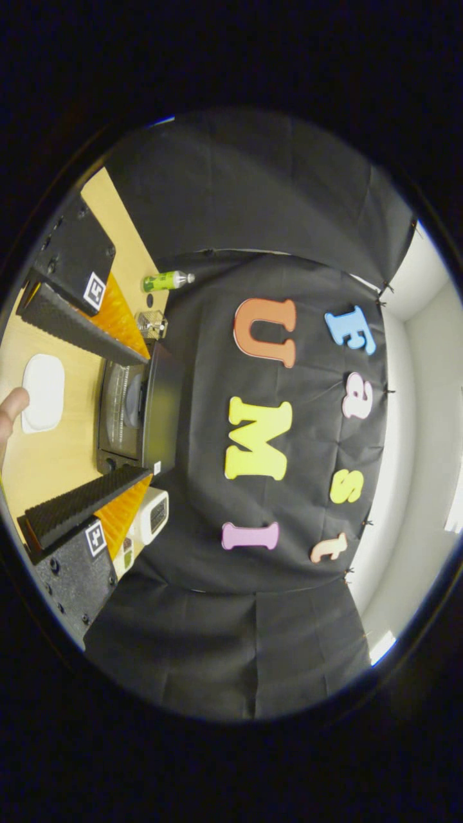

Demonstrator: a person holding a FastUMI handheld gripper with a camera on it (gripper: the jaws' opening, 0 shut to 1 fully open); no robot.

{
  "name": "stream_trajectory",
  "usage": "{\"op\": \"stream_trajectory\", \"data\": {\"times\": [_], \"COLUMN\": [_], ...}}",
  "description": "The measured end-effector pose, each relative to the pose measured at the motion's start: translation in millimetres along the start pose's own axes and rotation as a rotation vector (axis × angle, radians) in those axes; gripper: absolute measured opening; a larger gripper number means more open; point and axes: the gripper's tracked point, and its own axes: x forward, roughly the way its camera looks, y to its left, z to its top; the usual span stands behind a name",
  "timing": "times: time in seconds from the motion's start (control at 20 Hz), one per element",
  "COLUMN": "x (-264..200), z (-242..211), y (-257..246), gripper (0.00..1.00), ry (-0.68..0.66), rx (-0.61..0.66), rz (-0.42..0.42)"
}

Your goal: Open the toaster oven, put the food inside, and close the toaster oven door.

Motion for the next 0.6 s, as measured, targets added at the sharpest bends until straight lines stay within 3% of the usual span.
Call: {"op": "stream_trajectory", "data": {"times": [0.2, 0.45, 0.6], "x": [-22.3, -37.3, -42.3], "z": [9.5, 23.1, 37.9], "y": [-11.9, -45.9, -51.1], "gripper": [1.00, 1.00, 1.00], "ry": [0.044, 0.075, 0.042], "rx": [0.048, 0.137, 0.171], "rz": [0.025, -0.014, 0.013]}}
